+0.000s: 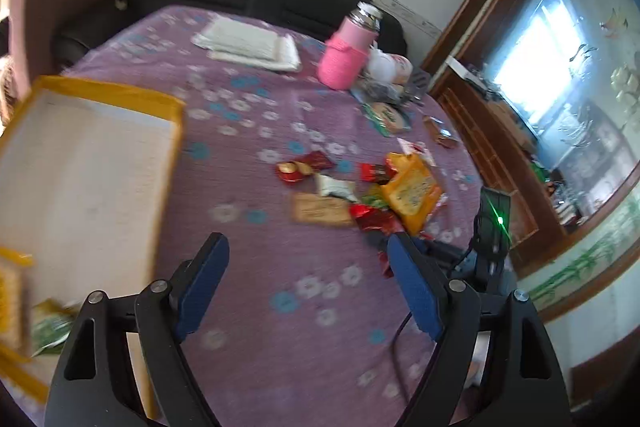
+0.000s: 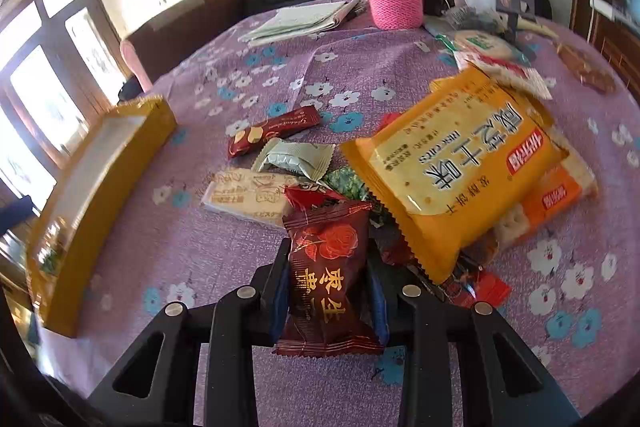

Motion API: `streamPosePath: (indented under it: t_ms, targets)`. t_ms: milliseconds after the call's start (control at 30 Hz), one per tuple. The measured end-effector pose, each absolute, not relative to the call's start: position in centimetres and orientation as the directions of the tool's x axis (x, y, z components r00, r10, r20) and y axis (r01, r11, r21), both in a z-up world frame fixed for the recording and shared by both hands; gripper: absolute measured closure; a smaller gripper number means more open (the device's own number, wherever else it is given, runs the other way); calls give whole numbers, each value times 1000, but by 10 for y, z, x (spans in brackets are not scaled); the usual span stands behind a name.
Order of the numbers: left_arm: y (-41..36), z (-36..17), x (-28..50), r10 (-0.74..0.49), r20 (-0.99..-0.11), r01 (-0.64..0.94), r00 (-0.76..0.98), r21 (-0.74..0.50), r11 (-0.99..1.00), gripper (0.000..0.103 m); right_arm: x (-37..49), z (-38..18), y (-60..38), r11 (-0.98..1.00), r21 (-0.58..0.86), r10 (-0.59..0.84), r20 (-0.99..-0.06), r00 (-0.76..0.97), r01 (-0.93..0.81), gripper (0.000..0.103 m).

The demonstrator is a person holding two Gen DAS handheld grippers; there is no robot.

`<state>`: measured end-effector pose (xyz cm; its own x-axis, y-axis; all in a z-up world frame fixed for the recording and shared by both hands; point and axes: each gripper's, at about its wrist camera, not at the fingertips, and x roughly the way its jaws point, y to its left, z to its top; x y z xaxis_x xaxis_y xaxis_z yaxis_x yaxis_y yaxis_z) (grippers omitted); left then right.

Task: Organize snacks
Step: 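Grasp the red-brown snack pack with the right gripper while the left grasps a wrapped biscuit bar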

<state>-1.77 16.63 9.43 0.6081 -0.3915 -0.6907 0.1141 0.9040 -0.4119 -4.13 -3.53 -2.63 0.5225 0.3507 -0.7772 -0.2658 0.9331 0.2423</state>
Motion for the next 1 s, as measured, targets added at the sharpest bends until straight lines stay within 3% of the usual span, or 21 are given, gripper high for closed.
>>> streamPosePath:
  t_ms: [133, 333, 467, 633, 767, 833, 1000]
  targets:
    - [139, 61, 42, -506, -696, 127, 509, -521, 844, 21, -44, -22, -51, 898, 354, 440, -740, 508, -262, 69]
    - [116, 21, 103, -498, -739, 79, 455, -523, 848, 22, -38, -31, -57, 866, 440, 500, -738, 453, -239, 69]
    - [103, 17, 114, -440, -763, 118, 474, -441, 890, 22, -36, -31, -61, 849, 478, 526, -732, 433, -225, 69]
    - [77, 13, 101, -399, -828, 287, 393, -302, 909, 22, -35, -32, -64, 841, 496, 539, -728, 424, -216, 69]
    - [78, 17, 78, -410, -838, 360, 359, -281, 890, 36, -35, -33, -66, 837, 506, 545, -727, 418, -210, 69]
    - [86, 17, 67, -411, -842, 370, 349, -279, 886, 36, -36, -31, -64, 845, 488, 532, -732, 425, -217, 70]
    - [70, 13, 46, -262, -873, 438, 411, -63, 897, 38, -40, -29, -55, 875, 416, 483, -755, 444, -247, 70]
